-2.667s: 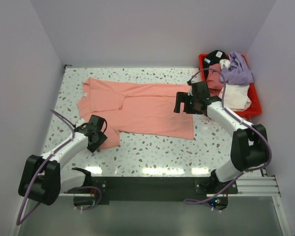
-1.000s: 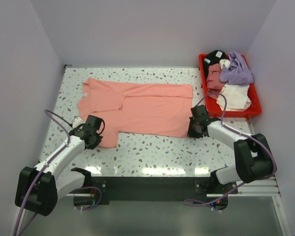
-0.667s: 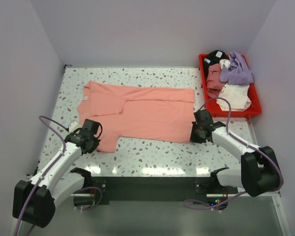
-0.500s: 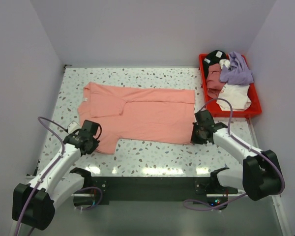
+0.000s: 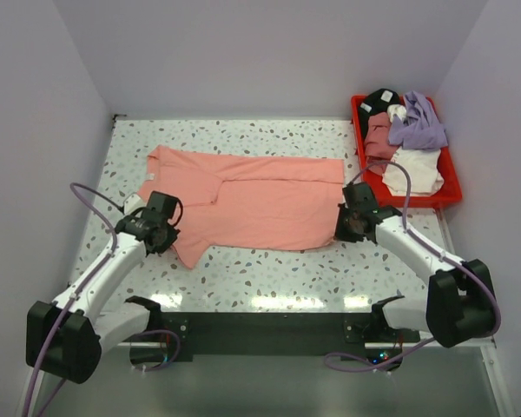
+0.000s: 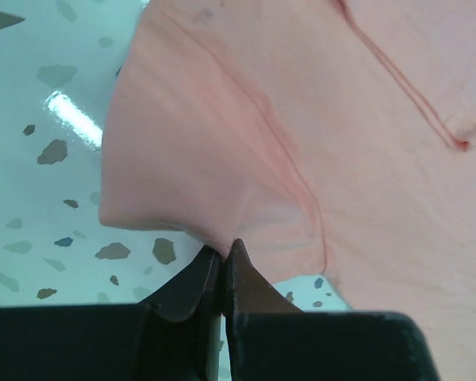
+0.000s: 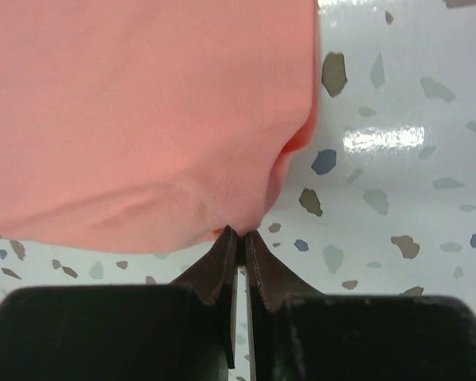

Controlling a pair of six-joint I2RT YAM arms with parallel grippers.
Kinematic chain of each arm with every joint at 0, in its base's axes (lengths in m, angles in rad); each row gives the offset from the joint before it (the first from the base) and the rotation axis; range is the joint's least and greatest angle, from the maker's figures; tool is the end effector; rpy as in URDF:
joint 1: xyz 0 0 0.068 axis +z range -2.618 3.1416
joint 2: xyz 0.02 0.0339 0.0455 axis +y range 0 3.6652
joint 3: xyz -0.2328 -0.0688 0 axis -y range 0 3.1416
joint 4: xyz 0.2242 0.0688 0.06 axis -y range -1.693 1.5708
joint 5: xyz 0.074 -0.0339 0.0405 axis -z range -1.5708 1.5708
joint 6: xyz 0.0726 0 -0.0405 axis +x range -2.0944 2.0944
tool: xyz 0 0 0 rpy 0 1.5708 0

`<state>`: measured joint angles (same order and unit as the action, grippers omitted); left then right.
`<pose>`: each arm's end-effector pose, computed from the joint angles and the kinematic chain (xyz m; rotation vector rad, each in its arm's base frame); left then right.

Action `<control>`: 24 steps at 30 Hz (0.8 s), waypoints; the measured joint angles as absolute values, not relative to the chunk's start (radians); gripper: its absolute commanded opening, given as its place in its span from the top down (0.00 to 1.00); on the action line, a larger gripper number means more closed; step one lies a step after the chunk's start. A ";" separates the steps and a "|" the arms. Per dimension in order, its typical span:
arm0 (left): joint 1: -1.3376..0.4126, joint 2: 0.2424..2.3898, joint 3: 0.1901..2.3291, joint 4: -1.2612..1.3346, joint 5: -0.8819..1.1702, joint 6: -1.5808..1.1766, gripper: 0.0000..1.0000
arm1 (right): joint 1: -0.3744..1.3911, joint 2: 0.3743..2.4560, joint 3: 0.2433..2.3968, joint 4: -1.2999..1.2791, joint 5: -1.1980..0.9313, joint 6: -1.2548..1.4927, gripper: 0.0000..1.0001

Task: Fold and stack the t-shirts
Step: Fold the tshirt

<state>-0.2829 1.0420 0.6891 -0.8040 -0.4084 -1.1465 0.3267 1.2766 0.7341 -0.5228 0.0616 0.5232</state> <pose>0.1907 -0.0254 0.1646 -1.1756 2.2846 0.0483 0.2348 0.0748 0.1438 0.2808 2.6338 0.2077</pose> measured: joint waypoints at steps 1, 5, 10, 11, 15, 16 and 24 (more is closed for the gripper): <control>-0.283 1.058 0.710 -0.797 -0.410 -1.141 1.00 | 0.326 1.281 0.747 -0.522 0.062 0.522 1.00; -0.283 1.112 0.783 -0.774 -0.424 -1.126 1.00 | 0.323 1.323 0.823 -0.525 0.067 0.507 1.00; -0.283 1.178 0.863 -0.745 -0.446 -1.106 1.00 | 0.303 1.380 0.901 -0.533 0.082 0.489 1.00; -0.283 1.198 0.881 -0.741 -0.451 -1.102 1.00 | 0.299 1.394 0.921 -0.535 0.089 0.485 1.00; -0.281 1.288 0.964 -0.728 -0.462 -1.085 1.00 | 0.279 1.440 0.983 -0.539 0.093 0.473 1.00; -0.278 1.312 0.984 -0.723 -0.462 -1.081 1.00 | 0.274 1.452 0.997 -0.539 0.094 0.471 1.00; -0.235 1.456 1.109 -0.693 -0.464 -1.054 1.00 | 0.234 1.561 1.110 -0.540 0.095 0.467 1.00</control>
